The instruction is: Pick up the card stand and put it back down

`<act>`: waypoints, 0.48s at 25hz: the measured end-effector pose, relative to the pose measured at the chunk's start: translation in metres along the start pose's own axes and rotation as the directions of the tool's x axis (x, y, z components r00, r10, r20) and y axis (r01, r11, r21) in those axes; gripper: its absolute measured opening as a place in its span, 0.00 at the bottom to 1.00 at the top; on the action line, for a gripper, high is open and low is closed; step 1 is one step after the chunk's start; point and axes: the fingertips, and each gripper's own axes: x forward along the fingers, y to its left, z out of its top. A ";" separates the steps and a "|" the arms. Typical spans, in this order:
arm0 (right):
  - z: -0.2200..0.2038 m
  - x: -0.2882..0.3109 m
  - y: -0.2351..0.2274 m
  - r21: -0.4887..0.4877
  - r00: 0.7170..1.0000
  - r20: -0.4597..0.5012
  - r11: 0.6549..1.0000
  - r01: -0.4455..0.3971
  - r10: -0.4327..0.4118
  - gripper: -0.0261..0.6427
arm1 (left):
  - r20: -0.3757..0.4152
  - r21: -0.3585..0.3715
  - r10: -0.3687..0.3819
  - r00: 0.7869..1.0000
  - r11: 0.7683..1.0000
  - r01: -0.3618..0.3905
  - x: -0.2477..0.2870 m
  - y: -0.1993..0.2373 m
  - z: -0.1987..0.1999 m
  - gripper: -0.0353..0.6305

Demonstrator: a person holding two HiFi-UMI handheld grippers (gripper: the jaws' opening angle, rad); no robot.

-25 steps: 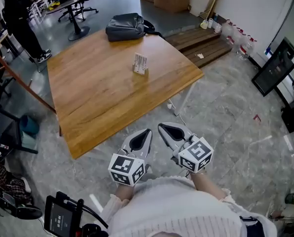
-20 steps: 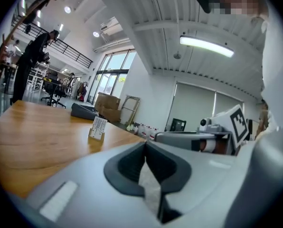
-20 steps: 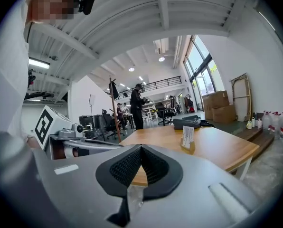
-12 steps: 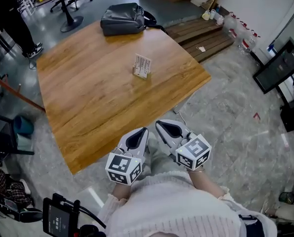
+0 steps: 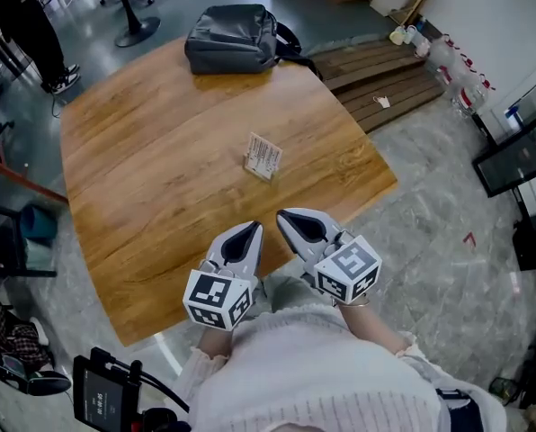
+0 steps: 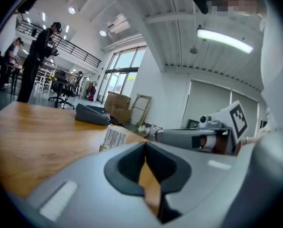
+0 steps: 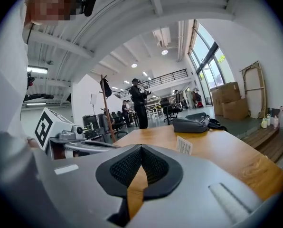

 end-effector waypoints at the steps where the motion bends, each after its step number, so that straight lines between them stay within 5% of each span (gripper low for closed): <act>1: 0.000 0.007 -0.005 -0.001 1.000 -0.012 1.000 -0.013 0.013 0.04 | 0.000 -0.011 0.008 1.000 1.000 -0.008 0.008 0.005 0.003 0.06; 12: -0.006 0.033 -0.046 0.015 0.996 -0.078 0.999 -0.035 0.036 0.04 | -0.041 -0.070 0.049 0.998 0.996 -0.052 0.046 0.037 0.003 0.07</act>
